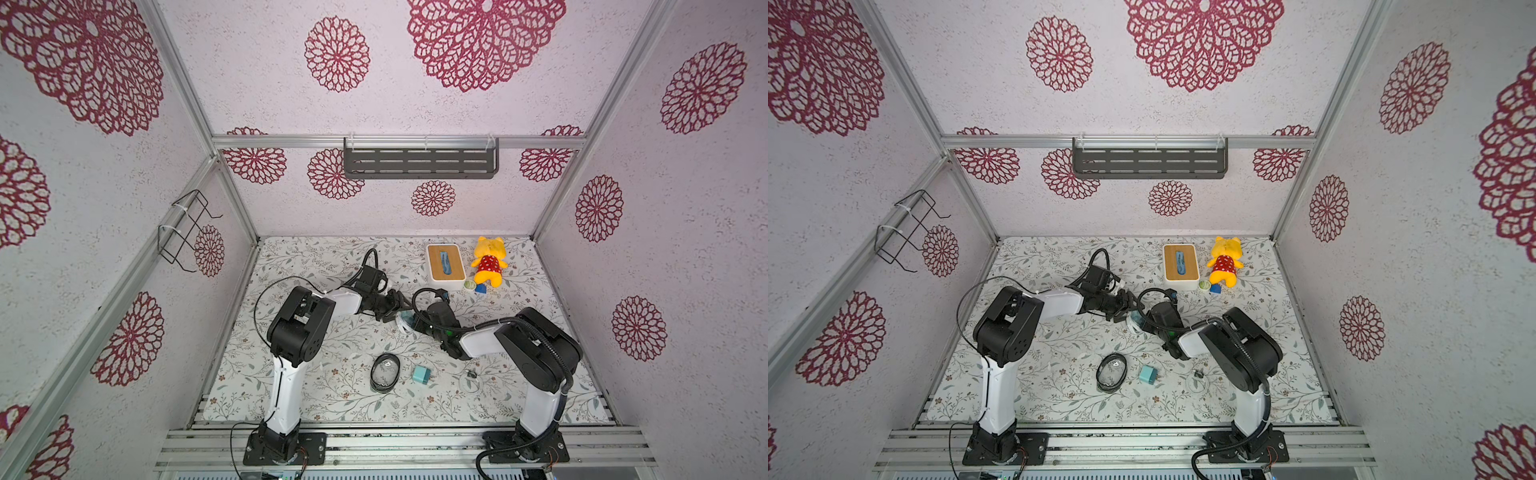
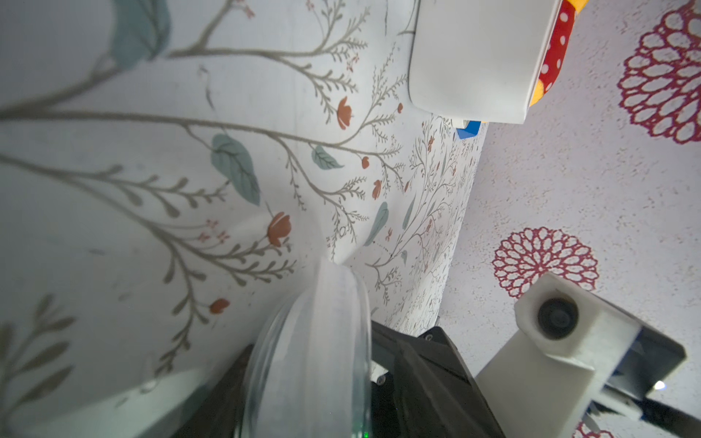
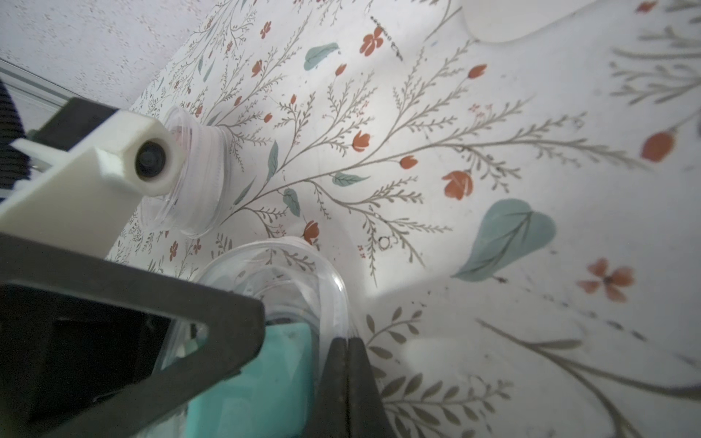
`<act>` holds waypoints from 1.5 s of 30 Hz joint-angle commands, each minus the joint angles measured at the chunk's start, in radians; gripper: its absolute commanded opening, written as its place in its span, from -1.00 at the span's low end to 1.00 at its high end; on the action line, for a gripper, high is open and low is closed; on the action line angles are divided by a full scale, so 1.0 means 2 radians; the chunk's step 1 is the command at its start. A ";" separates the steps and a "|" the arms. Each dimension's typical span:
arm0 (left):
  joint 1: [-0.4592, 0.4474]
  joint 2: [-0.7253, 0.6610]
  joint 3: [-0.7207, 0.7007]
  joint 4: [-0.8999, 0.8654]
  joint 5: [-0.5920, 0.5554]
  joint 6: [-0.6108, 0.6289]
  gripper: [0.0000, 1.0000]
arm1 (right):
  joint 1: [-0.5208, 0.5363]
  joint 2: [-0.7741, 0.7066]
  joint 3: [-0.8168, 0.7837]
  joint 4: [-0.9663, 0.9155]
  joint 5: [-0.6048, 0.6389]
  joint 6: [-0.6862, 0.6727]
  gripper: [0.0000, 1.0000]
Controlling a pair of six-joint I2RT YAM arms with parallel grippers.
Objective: Pack away charging kits
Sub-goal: Pick up the storage bag at the center of the board.
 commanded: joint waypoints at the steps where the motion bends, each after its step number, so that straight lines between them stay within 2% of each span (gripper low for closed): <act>1: -0.005 0.024 0.003 -0.021 -0.011 0.003 0.15 | 0.014 0.011 -0.006 -0.018 -0.028 0.012 -0.92; 4: -0.006 0.026 0.006 -0.024 -0.010 0.003 0.27 | 0.015 0.011 -0.005 -0.017 -0.028 0.013 -0.92; 8: -0.008 0.030 0.009 -0.027 -0.012 0.004 0.24 | 0.016 0.009 -0.003 -0.017 -0.027 0.014 -0.92; 19: -0.007 0.031 0.013 -0.036 -0.013 0.013 -0.40 | 0.017 0.007 -0.004 -0.012 -0.022 0.013 -0.92; 23: -0.007 0.029 0.013 -0.034 -0.013 0.014 -0.57 | 0.019 0.007 0.003 -0.012 -0.023 0.013 -0.91; 29: -0.007 0.012 -0.002 -0.014 -0.013 0.014 -0.73 | 0.021 -0.027 -0.009 -0.015 -0.017 0.004 -0.69; 36: 0.003 -0.037 -0.051 0.046 -0.024 0.006 -0.97 | 0.021 -0.122 -0.053 -0.042 0.016 -0.020 -0.32; 40: 0.011 -0.085 -0.086 0.067 -0.051 0.016 -1.00 | 0.021 -0.188 -0.082 -0.058 0.036 -0.039 -0.05; 45: 0.021 -0.207 -0.130 0.058 -0.118 0.049 -1.00 | 0.035 -0.268 -0.117 -0.052 0.056 -0.073 0.23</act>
